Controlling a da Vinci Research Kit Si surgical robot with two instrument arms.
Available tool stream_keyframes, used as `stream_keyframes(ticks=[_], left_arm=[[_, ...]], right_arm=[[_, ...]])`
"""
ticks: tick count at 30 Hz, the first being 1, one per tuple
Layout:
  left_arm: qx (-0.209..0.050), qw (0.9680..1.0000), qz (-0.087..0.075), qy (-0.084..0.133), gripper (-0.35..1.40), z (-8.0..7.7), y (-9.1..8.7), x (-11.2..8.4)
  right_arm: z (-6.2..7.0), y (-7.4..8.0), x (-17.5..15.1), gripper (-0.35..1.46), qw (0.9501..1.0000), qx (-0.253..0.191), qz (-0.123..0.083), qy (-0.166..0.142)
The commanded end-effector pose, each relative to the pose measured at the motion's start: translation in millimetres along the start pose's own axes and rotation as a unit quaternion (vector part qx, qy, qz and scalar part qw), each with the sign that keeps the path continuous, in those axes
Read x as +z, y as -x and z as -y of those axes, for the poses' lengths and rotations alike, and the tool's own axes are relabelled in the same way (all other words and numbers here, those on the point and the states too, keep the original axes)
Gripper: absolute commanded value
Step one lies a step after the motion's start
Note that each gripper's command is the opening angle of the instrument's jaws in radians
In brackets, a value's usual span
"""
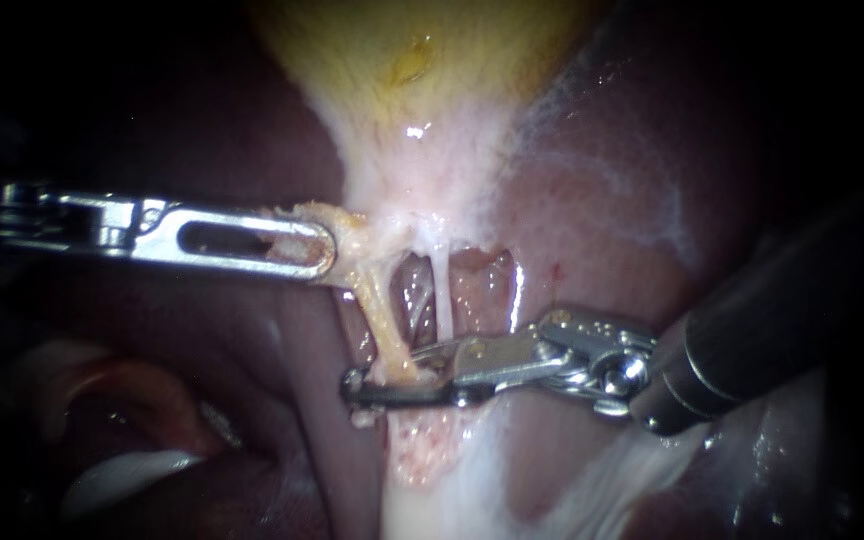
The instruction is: Going back second clip left tube
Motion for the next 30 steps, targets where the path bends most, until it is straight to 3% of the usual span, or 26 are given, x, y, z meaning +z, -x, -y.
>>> stream_keyframes(ticks=[1, 7, 9, 11, 14, 16, 19, 30], left_arm=[[0.0, 1.0, 0.0, 0.0, -0.35, 0.0, 0.0, 0.0], [0.0, 1.0, 0.0, 0.0, -0.35, 0.0, 0.0, 0.0], [0.0, 1.0, 0.0, 0.0, -0.35, 0.0, 0.0, 0.0], [0.0, 1.0, 0.0, 0.0, -0.35, 0.0, 0.0, 0.0], [0.0, 1.0, 0.0, 0.0, -0.35, 0.0, 0.0, 0.0], [0.0, 1.0, 0.0, 0.0, -0.35, 0.0, 0.0, 0.0], [0.0, 1.0, 0.0, 0.0, -0.35, 0.0, -0.1, 0.0], [0.0, 1.0, 0.001, 0.001, -0.35, 0.0, -0.1, 0.0]], right_arm=[[0.0, 0.0, 0.0, -0.35, 1.0, 0.0, 0.0, 0.0], [0.1, -0.2, 0.0, -0.35, 0.9999, -0.017, 0.001, -0.002], [0.2, -0.3, 0.1, 0.02, 0.9981, -0.061, 0.0, -0.002], [0.3, -0.5, 0.3, 0.33, 0.9969, -0.078, -0.002, -0.002], [0.3, -1.0, 0.6, 0.46, 0.9939, -0.11, -0.006, 0.006], [0.3, -1.3, 0.6, 0.49, 0.9916, -0.126, -0.011, 0.028], [0.2, -1.7, 0.2, 0.5, 0.9881, -0.149, -0.011, 0.035], [0.4, -1.3, -2.1, 0.5, 0.9842, -0.174, -0.009, 0.034]])
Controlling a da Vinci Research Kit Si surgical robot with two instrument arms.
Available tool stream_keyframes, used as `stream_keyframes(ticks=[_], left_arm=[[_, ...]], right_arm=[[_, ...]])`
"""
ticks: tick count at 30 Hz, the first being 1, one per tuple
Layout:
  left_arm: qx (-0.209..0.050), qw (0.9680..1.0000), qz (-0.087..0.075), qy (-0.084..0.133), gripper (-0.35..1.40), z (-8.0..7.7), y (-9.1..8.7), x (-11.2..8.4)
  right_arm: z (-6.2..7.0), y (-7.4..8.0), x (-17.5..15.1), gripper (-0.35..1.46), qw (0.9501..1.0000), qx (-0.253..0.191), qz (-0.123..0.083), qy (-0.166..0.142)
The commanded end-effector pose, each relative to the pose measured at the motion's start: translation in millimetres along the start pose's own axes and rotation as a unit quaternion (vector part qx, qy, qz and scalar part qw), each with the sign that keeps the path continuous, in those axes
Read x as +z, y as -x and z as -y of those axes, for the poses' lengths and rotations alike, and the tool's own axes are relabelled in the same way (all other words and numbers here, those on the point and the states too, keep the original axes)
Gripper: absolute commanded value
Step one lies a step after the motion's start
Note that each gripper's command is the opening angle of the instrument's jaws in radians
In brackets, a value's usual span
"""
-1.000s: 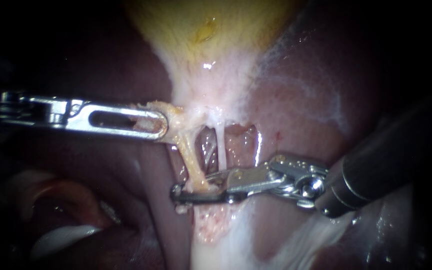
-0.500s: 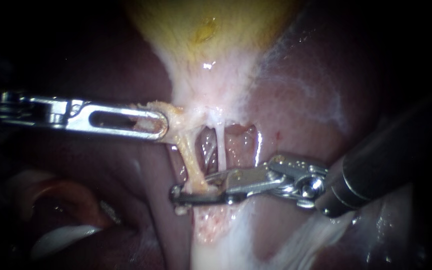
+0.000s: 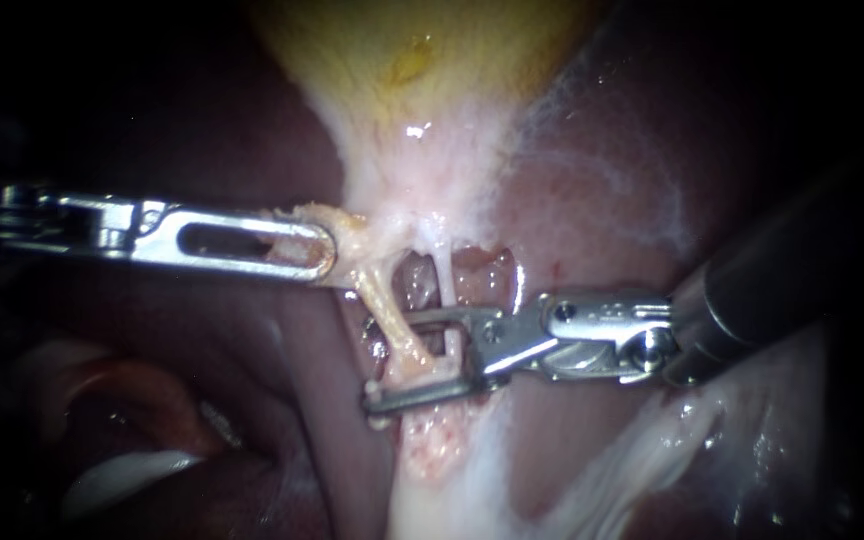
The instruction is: Going back second clip left tube
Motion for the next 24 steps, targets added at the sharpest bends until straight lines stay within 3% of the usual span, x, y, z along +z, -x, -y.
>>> stream_keyframes(ticks=[1, 10, 24], left_arm=[[0.0, 1.0, 0.0, 0.0, -0.35, 0.0, 0.0, 0.0], [0.0, 1.0, 0.0, 0.0, -0.35, 0.0, 0.0, 0.0], [0.0, 1.0, 0.0, 0.0, -0.35, 0.0, 0.0, -0.1]], right_arm=[[0.1, 0.0, -0.2, 0.5, 1.0, -0.001, 0.0, -0.004], [1.5, 0.1, -1.6, 0.5, 0.9998, -0.006, 0.0, -0.019], [0.5, -0.2, -3.0, 0.5, 0.9995, -0.032, 0.0, -0.009]])
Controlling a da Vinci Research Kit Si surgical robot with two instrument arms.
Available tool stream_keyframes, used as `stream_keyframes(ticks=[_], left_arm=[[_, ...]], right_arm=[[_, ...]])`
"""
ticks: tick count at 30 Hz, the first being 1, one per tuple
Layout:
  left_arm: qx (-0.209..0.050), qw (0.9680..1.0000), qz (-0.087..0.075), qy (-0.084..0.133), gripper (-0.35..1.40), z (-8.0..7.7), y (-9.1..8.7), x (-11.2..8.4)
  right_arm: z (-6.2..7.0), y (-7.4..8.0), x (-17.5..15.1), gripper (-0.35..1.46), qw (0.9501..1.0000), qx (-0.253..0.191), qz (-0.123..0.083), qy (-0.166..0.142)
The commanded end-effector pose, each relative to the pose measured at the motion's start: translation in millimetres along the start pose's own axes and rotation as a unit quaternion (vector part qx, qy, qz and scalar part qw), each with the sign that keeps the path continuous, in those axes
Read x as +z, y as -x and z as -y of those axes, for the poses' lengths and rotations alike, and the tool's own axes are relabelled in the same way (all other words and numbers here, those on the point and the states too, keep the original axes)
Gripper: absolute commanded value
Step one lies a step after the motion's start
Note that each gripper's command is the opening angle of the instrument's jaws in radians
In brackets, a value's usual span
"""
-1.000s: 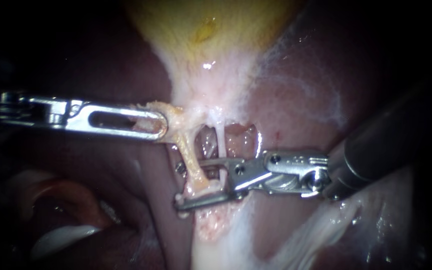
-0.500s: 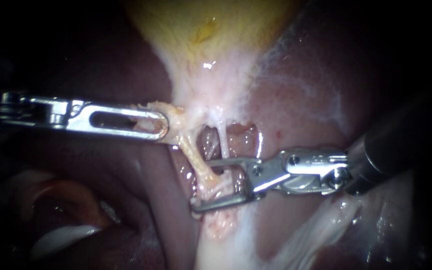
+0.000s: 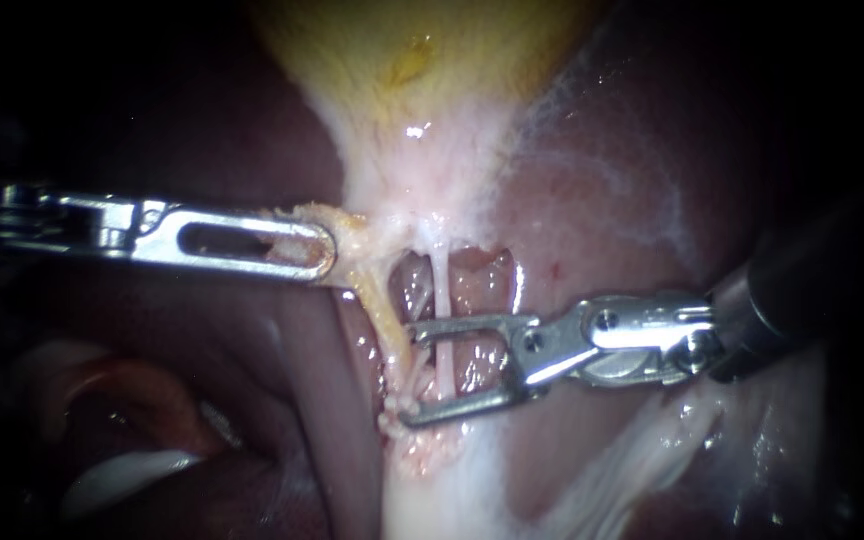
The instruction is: Going back second clip left tube
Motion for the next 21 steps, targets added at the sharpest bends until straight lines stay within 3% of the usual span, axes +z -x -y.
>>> stream_keyframes(ticks=[1, 13, 21], left_arm=[[0.0, 1.0, 0.0, 0.0, -0.35, 0.0, 0.0, 0.0], [0.0, 1.0, 0.0, 0.0, -0.35, 0.0, 0.0, 0.0], [0.0, 1.0, 0.0, 0.0, -0.35, 0.0, 0.0, -0.1]], right_arm=[[0.0, -0.1, -0.2, 0.5, 1.0, -0.001, 0.0, 0.001], [-0.1, -1.1, -3.0, 0.5, 0.9999, -0.01, -0.001, 0.005], [-0.1, -3.5, -8.3, 0.5, 0.9995, -0.027, 0.0, 0.017]])
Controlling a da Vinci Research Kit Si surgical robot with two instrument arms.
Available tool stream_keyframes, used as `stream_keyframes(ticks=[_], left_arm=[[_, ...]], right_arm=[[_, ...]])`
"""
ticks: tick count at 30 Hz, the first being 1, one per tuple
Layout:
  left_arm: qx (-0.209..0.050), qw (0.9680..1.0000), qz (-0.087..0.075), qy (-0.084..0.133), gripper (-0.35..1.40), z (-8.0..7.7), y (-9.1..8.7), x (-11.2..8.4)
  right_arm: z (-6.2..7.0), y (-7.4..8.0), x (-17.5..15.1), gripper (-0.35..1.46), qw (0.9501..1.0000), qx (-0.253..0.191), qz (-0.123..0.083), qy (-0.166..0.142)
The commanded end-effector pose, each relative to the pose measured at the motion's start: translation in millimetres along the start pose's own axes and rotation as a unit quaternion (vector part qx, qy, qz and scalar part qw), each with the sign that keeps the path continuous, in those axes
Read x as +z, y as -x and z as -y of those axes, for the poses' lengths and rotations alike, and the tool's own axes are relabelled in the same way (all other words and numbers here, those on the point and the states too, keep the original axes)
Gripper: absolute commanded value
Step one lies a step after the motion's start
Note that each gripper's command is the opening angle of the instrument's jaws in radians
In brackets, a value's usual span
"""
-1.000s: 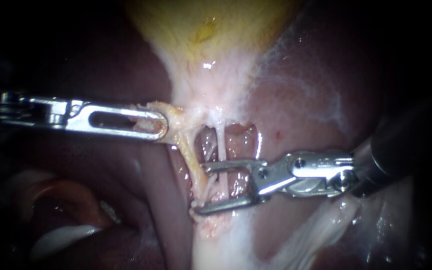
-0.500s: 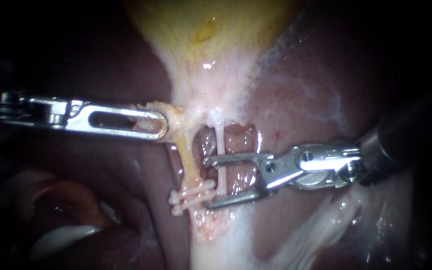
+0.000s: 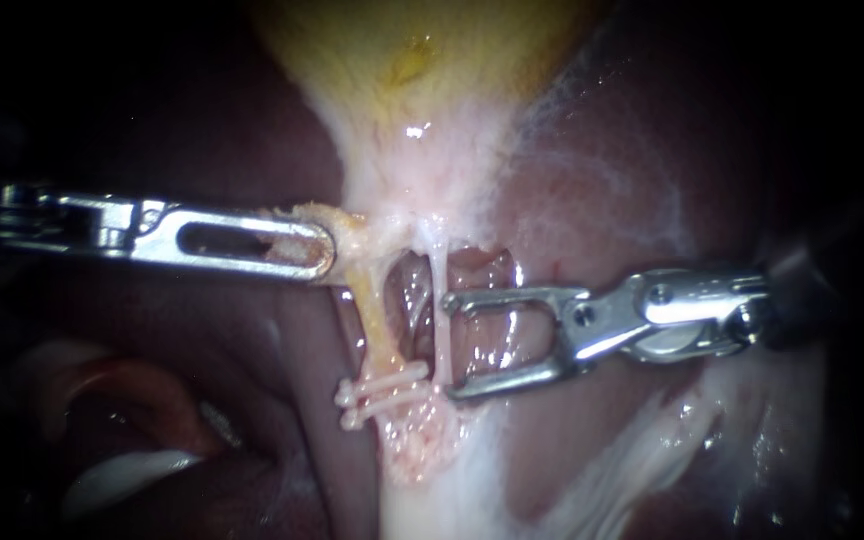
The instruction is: Going back second clip left tube
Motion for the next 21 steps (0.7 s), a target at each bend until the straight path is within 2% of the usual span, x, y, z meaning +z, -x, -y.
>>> stream_keyframes(ticks=[1, 7, 13, 20, 21], left_arm=[[0.0, 1.0, 0.0, 0.0, -0.35, 0.0, 0.0, 0.0], [0.0, 1.0, 0.0, 0.0, -0.35, -0.1, 0.0, 0.1], [0.001, 1.0, 0.001, 0.0, -0.35, -0.3, 0.0, 0.5], [0.004, 1.0, 0.008, 0.004, -0.35, -1.5, -0.3, 2.8], [0.004, 1.0, 0.005, 0.005, -0.35, -1.7, -0.4, 3.4]], right_arm=[[0.0, -0.3, -0.7, 0.5, 1.0, -0.001, 0.0, 0.002], [0.0, -1.0, -3.4, 0.5, 0.9999, -0.01, 0.002, 0.009], [0.1, -0.9, -4.1, 0.5, 0.9999, -0.01, 0.002, 0.008], [0.2, -0.9, -4.2, 0.5, 0.9999, -0.01, 0.002, 0.007], [0.2, -0.9, -4.2, 0.5, 0.9999, -0.01, 0.002, 0.007]])
